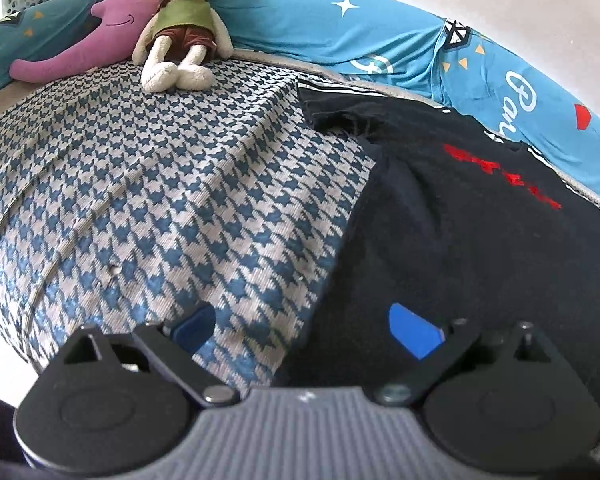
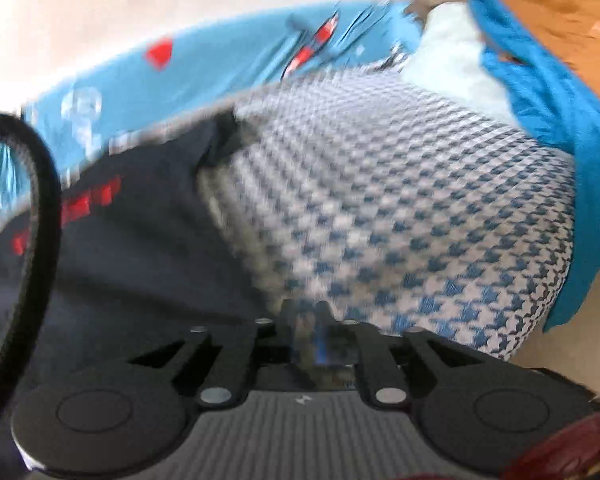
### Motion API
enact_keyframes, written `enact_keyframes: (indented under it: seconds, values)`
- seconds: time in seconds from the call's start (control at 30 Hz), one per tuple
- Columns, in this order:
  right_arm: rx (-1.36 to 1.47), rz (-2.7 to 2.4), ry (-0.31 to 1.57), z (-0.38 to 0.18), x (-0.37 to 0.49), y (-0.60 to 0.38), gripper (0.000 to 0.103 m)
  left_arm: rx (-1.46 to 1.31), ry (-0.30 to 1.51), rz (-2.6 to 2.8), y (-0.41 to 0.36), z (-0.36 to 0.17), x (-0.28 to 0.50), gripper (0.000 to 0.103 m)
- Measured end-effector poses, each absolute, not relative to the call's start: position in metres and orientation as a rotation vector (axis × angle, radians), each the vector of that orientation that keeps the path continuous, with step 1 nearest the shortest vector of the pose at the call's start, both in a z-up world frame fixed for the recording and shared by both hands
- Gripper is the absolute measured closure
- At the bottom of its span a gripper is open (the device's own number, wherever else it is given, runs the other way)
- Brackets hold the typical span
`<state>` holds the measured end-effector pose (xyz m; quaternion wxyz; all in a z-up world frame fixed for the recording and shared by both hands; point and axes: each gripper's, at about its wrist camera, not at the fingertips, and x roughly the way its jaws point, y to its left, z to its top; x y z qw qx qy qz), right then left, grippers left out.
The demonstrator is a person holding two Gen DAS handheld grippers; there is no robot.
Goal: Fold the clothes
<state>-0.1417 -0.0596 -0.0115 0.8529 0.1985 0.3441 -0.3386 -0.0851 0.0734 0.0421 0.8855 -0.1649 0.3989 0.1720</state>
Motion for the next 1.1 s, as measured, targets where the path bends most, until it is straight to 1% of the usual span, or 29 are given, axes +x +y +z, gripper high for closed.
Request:
enact_keyframes:
  seconds: [0.07,0.4,0.67,1.1]
  values:
    - [0.416,-0.667,0.711,-0.011,-0.139,-0.053,0.080,-0.344,0.823,0.362,0.075,0.043,-0.088,0.005]
    - [0.407,-0.441,0.646,-0.006,-0.127,-0.018,0.080,-0.354,0.805,0.369,0.080,0.048,-0.095,0.004]
    - [0.344,-0.199,0.686,-0.017,-0.101,0.035,0.079,-0.395,0.805,0.355,0.085,0.057,-0.091,0.004]
    - [0.241,0.139,0.745,-0.027,-0.068,0.118,0.078,-0.345,0.833,0.295,0.093,0.084,-0.076,0.000]
